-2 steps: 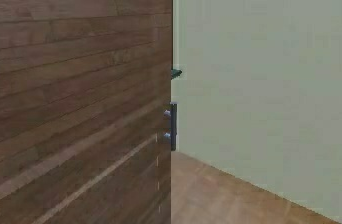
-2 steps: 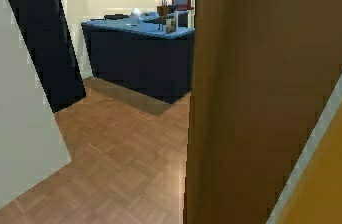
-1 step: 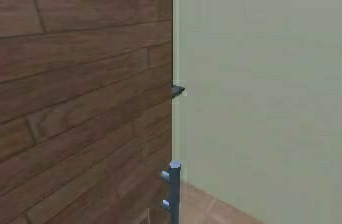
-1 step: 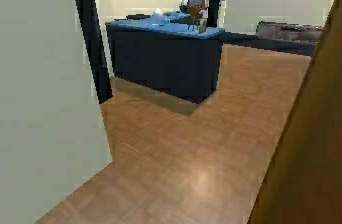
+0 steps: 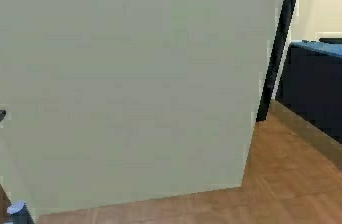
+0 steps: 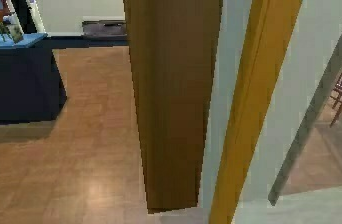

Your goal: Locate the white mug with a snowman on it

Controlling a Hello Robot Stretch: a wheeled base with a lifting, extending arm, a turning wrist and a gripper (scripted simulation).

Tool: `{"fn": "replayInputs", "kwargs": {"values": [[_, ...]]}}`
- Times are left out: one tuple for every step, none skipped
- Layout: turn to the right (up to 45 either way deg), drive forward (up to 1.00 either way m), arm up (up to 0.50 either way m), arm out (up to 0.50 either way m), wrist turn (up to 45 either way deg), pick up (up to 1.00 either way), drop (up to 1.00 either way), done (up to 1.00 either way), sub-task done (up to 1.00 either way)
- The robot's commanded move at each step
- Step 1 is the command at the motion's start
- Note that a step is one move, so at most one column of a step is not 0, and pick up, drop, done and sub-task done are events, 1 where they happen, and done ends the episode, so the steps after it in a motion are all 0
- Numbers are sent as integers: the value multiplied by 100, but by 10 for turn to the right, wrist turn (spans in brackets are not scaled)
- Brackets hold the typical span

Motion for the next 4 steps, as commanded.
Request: {"fn": "replayInputs", "kwargs": {"values": [[330, 0, 0, 0, 0, 0, 0, 0, 0], [0, 80, 0, 0, 0, 0, 0, 0, 0], [450, 0, 0, 0, 0, 0, 0, 0, 0], [0, 100, 0, 0, 0, 0, 0, 0, 0]]}}
